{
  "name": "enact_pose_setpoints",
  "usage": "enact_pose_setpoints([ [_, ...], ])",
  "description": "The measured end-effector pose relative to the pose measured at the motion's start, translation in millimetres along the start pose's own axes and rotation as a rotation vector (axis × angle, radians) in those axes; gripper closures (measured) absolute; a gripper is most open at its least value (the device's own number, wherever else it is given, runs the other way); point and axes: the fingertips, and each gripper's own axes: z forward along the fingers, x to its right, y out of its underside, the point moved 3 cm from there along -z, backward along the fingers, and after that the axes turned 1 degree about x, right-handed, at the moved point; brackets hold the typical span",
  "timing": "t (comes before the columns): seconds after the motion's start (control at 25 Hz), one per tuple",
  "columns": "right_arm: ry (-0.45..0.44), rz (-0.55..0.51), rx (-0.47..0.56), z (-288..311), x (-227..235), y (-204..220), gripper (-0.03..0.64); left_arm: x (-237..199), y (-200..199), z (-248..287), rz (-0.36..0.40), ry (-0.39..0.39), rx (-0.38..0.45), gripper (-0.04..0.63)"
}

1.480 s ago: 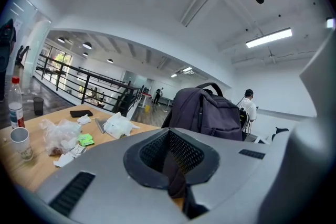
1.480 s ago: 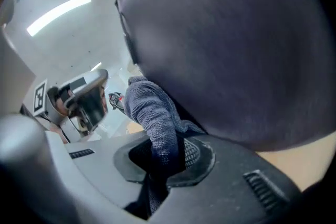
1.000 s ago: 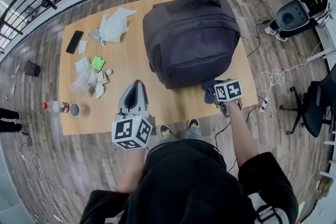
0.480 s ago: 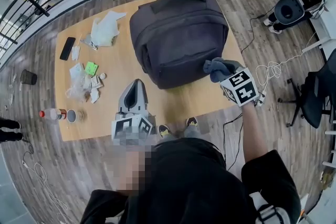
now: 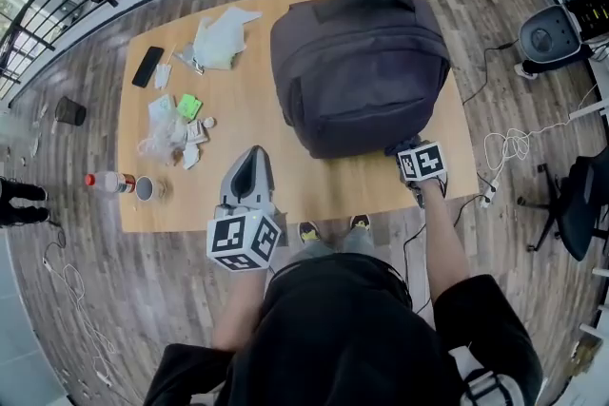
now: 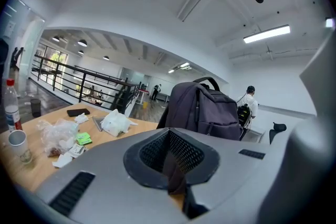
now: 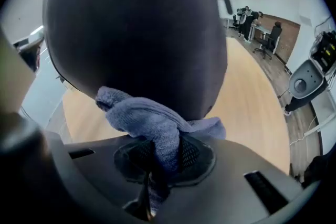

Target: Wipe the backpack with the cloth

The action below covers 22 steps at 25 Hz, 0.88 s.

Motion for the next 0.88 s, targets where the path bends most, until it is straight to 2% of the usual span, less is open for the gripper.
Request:
enact_pose_setpoints([
  [0.12, -0.029, -0.043, -0.031, 22, -44, -1, 0.575, -17, -1, -11, -0.002, -0.047, 0.006, 0.580],
  [0.28, -0.156, -0.049, 0.010, 51, -134, -15, 0.575, -39, 0, -28, -0.006, -0.101, 0.006, 0.580],
  [0.4, -0.261, 0.011, 0.075, 68, -195, -33, 0.574, -51, -3, -37, -0.006, -0.122, 0.012, 0.580],
  [0.48, -0.260, 0.076, 0.104, 75, -209, -39, 0.574, -58, -6, -42, -0.003, -0.127, 0.016, 0.580],
  [0.6, -0.241, 0.122, 0.117, 77, -194, -34, 0.575, -64, -6, -44, -0.004, -0.122, 0.013, 0.580],
  [0.72, -0.201, 0.136, 0.092, 69, -151, -20, 0.574, -66, -3, -39, -0.010, -0.096, 0.003, 0.580],
  [0.8, -0.139, 0.113, 0.056, 59, -113, -11, 0.574, -61, -2, -33, -0.011, -0.062, 0.001, 0.580],
  [0.88, -0.026, 0.108, 0.037, 42, -69, -3, 0.574, -54, -3, -25, -0.013, -0.025, 0.002, 0.580],
])
